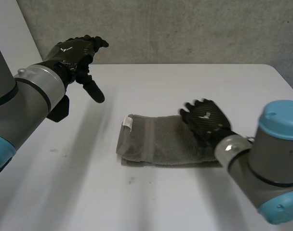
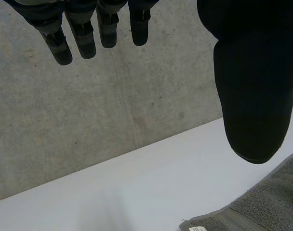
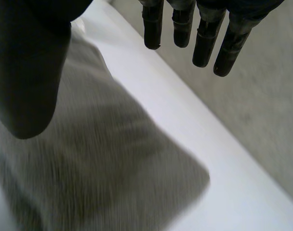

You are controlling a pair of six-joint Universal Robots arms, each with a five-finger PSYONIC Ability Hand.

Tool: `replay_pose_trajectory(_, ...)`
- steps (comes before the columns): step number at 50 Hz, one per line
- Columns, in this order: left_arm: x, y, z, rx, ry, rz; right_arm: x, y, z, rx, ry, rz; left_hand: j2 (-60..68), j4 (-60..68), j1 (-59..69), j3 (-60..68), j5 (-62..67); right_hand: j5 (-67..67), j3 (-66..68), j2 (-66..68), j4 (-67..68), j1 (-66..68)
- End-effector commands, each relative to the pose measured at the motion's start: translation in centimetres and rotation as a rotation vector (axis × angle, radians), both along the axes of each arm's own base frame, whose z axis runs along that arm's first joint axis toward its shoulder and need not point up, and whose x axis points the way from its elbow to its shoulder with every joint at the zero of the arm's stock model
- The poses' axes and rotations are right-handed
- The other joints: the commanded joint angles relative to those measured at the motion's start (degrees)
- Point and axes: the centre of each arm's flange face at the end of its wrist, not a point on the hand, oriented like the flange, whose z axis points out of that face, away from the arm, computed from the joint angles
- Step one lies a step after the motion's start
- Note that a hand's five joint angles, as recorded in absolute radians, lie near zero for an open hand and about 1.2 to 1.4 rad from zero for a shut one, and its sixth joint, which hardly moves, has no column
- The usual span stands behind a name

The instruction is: Fold the towel.

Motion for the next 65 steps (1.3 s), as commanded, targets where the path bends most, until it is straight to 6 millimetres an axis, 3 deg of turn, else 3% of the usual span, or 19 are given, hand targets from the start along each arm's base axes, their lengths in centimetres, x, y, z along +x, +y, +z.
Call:
replay_pose_trajectory(1,-0.1,-0.1,-0.2,0.004,-0.003,-0.001,-3.5,-1.0,-3.3,0.098,0.072,-0.099,0.57,0.52,-0.03,0.37,-1.79,-3.44,-4.06,-3.95,-4.85,-3.50)
replay_pose_trajectory(3,-0.1,-0.1,-0.3,0.006,-0.004,-0.001,-4.4,-1.5,-5.1,0.113,0.173,-0.110,0.57,0.52,-0.03,0.37,-1.79,18.69,18.07,18.18,17.28,18.63)
replay_pose_trajectory(4,-0.1,0.0,-0.3,0.006,-0.004,-0.001,-4.4,-1.5,-5.1,0.113,0.174,-0.110,0.57,0.52,-0.03,0.37,-1.79,18.84,18.23,18.34,17.44,18.79)
replay_pose_trajectory(5,-0.1,0.0,-0.3,0.008,-0.005,-0.001,-4.5,-1.7,-5.4,0.092,0.217,-0.103,0.57,0.52,-0.03,0.37,-1.79,38.66,38.05,38.16,37.25,38.60)
replay_pose_trajectory(8,-0.1,0.0,-0.4,0.009,-0.006,-0.001,-4.3,-2.3,-4.5,0.012,0.258,-0.084,0.57,0.52,-0.03,0.37,-1.79,66.51,65.89,66.00,65.10,66.45)
replay_pose_trajectory(15,-0.3,0.2,-0.4,0.008,-0.004,-0.009,-1.4,-3.9,0.0,-0.225,0.200,-0.045,0.57,0.52,-0.03,0.37,-1.79,66.56,65.94,66.05,65.15,66.50)
replay_pose_trajectory(17,-0.3,0.2,-0.3,0.007,-0.003,-0.009,0.8,-2.8,0.9,-0.269,0.176,0.023,0.57,0.52,-0.03,0.37,-1.79,66.56,65.94,66.05,65.15,66.50)
replay_pose_trajectory(19,-0.3,0.2,-0.3,0.006,-0.004,-0.010,5.4,0.1,1.9,-0.333,0.134,0.174,0.57,0.52,-0.03,0.37,-1.79,66.56,65.94,66.05,65.15,66.50)
replay_pose_trajectory(25,-0.3,0.2,-0.1,0.001,0.000,-0.007,10.6,3.9,1.0,-0.368,0.127,0.364,0.57,0.52,-0.03,0.37,-1.79,66.56,65.94,66.05,65.15,66.50)
replay_pose_trajectory(30,-0.1,0.1,0.0,0.000,0.004,0.001,13.5,8.7,-3.4,-0.276,0.206,0.616,0.57,0.52,-0.03,0.37,-1.79,66.56,65.94,66.05,65.15,66.50)
replay_pose_trajectory(34,0.0,0.0,-0.1,0.001,0.003,0.004,13.2,9.3,-4.4,-0.225,0.258,0.636,0.57,0.52,-0.03,0.37,-1.79,66.56,65.94,66.05,65.15,66.50)
replay_pose_trajectory(35,0.0,0.0,-0.1,0.001,0.003,0.004,12.9,9.0,-4.0,-0.211,0.264,0.611,0.57,0.52,-0.03,0.37,-1.79,37.31,36.69,36.80,35.90,37.25)
replay_pose_trajectory(36,0.0,-0.1,-0.1,0.003,0.002,0.004,12.9,9.0,-4.0,-0.211,0.264,0.611,0.57,0.52,-0.03,0.37,-1.79,37.02,36.40,36.51,35.61,36.96)
replay_pose_trajectory(37,-0.1,-0.1,-0.2,0.005,0.003,0.004,12.7,8.8,-3.3,-0.204,0.253,0.575,0.57,0.52,-0.03,0.37,-1.79,-2.79,-3.40,-3.29,-4.20,-2.85)
replay_pose_trajectory(41,-0.3,-0.2,-0.5,0.006,0.002,0.000,10.8,6.4,1.0,-0.153,0.074,0.381,0.57,0.52,-0.03,0.37,-1.79,-3.44,-4.06,-3.95,-4.85,-3.50)
replay_pose_trajectory(50,-1.7,-1.4,-5.4,0.108,-0.053,-0.017,5.3,1.3,5.7,0.044,-0.386,0.107,0.57,0.52,-0.03,0.37,-1.79,-3.44,-4.06,-3.95,-4.85,-3.50)
replay_pose_trajectory(54,-2.9,-0.8,-7.8,0.165,-0.084,-0.051,4.7,0.2,4.1,0.152,-0.441,0.074,0.57,0.52,-0.03,0.37,-1.79,-3.44,-4.06,-3.95,-4.85,-3.50)
replay_pose_trajectory(59,-4.1,0.9,-14.3,0.324,-0.155,-0.075,4.5,-0.7,0.4,0.214,-0.333,0.053,0.57,0.52,-0.03,0.37,-1.79,-3.44,-4.06,-3.95,-4.85,-3.50)
replay_pose_trajectory(65,-4.2,1.1,-17.0,0.340,-0.200,-0.042,4.7,-1.3,-3.9,0.243,-0.195,0.048,0.57,0.52,-0.03,0.37,-1.79,-3.44,-4.06,-3.95,-4.85,-3.50)
